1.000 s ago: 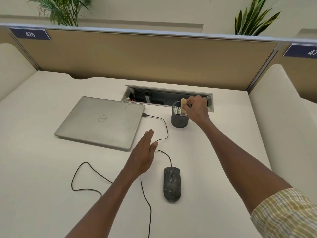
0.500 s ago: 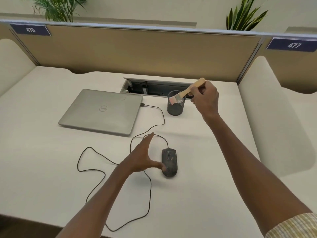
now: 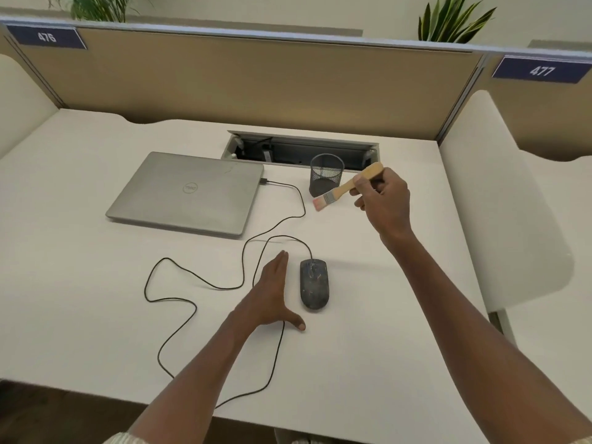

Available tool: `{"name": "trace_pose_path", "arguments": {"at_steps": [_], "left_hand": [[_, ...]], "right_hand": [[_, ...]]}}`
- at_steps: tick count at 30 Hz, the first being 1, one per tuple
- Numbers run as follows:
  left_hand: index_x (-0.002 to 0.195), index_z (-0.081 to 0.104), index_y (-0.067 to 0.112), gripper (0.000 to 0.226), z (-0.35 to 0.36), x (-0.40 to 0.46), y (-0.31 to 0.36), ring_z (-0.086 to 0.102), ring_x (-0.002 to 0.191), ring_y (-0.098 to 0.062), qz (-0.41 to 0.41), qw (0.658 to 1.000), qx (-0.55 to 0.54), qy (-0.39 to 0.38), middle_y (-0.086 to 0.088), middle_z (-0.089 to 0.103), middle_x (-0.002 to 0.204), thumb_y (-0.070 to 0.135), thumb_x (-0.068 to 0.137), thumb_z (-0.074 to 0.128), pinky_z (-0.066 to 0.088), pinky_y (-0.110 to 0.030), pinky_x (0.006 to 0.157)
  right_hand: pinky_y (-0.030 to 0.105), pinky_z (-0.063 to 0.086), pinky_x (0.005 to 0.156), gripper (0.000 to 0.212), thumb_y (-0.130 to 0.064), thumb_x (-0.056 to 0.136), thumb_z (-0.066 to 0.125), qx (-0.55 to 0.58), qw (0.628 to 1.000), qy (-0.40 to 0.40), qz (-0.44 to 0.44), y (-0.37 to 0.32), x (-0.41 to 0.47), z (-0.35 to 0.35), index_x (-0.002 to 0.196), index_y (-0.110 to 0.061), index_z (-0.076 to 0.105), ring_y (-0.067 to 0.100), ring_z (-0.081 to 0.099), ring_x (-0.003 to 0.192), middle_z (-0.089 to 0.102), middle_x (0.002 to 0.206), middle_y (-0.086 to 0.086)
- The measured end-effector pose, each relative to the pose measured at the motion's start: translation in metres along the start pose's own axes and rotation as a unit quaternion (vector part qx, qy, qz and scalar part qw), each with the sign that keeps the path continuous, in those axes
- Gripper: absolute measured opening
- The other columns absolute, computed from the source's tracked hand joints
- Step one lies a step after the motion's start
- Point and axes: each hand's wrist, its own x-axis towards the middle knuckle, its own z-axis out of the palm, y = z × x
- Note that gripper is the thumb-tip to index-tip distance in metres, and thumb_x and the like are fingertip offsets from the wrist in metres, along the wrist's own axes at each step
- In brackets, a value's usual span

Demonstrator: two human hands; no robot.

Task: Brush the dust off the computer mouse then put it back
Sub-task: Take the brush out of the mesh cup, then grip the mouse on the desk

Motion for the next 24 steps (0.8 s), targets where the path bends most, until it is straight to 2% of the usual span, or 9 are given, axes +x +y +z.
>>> {"name": "trace_pose_path", "arguments": {"at_steps": [4,8,14,24], "left_hand": [[0.161,-0.007,0.020,0.163,0.009,0.003,0.003,0.000,0.155,-0.008,-0.001,0.999,-0.029,0.016,0.007,-0.002,0.170,0.066,0.040,0.094,0.007,-0.024,0.121],[0.162,-0.002,0.021,0.162,0.014,0.008,0.003,0.005,0.155,-0.008,0.002,0.999,-0.040,0.010,0.008,0.003,0.170,0.064,0.039,0.095,0.009,-0.023,0.121],[0.161,0.008,0.017,0.163,0.015,0.016,0.002,0.012,0.154,-0.019,0.016,1.000,0.013,0.022,0.003,0.013,0.169,0.077,0.031,0.086,0.019,-0.039,0.125],[0.159,0.004,0.026,0.167,0.019,0.029,-0.004,0.012,0.148,-0.017,0.004,0.999,0.026,0.043,0.005,0.019,0.161,0.087,0.023,0.079,0.019,-0.041,0.120]], "right_hand": [[0.022,0.054,0.060,0.014,-0.020,0.101,0.061,0.003,1.000,0.005,0.009,0.006,-0.013,-0.002,0.103,-0.006,0.065,0.013,0.068,0.063,0.076,0.089,0.008],[0.016,0.050,0.056,0.016,-0.019,0.101,0.060,0.027,0.999,0.009,0.035,0.015,-0.026,-0.005,0.103,-0.004,0.067,0.004,0.066,0.060,0.076,0.087,0.005],[0.018,0.051,0.055,0.017,-0.018,0.101,0.060,0.029,0.998,-0.007,0.054,0.026,-0.039,-0.007,0.102,-0.003,0.067,0.006,0.065,0.058,0.076,0.084,0.004],[0.016,0.051,0.056,0.015,-0.019,0.101,0.061,0.014,0.998,0.001,0.053,0.035,-0.045,-0.022,0.102,-0.006,0.067,0.006,0.067,0.060,0.075,0.084,0.002]]}}
